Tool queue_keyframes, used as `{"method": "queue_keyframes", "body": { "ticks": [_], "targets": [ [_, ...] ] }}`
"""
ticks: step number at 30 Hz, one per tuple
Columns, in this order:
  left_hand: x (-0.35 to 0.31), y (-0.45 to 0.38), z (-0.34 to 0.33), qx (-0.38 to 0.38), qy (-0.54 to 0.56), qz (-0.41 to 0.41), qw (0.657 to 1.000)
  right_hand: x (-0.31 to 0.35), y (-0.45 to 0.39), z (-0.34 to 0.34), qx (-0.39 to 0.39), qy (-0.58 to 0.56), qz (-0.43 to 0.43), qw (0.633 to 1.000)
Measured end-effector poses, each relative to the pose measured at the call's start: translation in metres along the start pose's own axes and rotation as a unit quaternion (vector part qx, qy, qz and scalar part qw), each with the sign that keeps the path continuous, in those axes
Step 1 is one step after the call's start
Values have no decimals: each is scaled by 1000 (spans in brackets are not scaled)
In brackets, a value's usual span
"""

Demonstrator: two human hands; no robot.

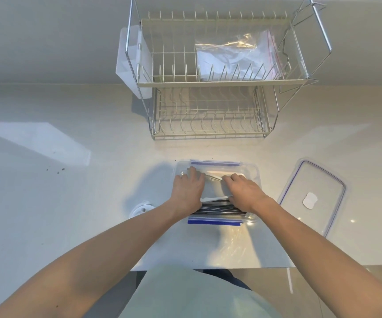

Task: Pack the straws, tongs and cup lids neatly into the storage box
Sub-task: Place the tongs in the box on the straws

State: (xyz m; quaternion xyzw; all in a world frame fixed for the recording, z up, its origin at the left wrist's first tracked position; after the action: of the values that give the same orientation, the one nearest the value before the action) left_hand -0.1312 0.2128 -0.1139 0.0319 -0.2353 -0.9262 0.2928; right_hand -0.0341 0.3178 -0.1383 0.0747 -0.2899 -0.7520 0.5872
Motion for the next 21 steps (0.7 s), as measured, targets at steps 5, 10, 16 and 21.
{"method": "queue_keyframes", "body": {
  "ticks": [5,10,16,21],
  "targets": [
    [1,1,-4,13,39,-3,999,1,2,0,-6,-11,-9,1000],
    [7,3,7,-6,128,-34,991,-2,6,7,-13,-35,-25,999],
    [76,15,36,-131,346,59,927,30,2,54,-152,-117,-16,981],
    [156,34,-9,-98,447,186,869,102,-23,82,-198,-214,25,956]
  ]
}}
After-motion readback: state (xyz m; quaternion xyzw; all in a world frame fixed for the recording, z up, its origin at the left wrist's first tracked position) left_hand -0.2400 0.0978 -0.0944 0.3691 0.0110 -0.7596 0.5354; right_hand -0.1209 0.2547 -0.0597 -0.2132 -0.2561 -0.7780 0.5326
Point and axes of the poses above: each hand's wrist, its own y-axis away from the middle knuckle, its own z-axis out of the back of the hand, x = y × z, the point moved 9 cm from there along -y, towards the middle knuckle, and after that the axes turned 9 degrees about z, right-handed, at the moved point
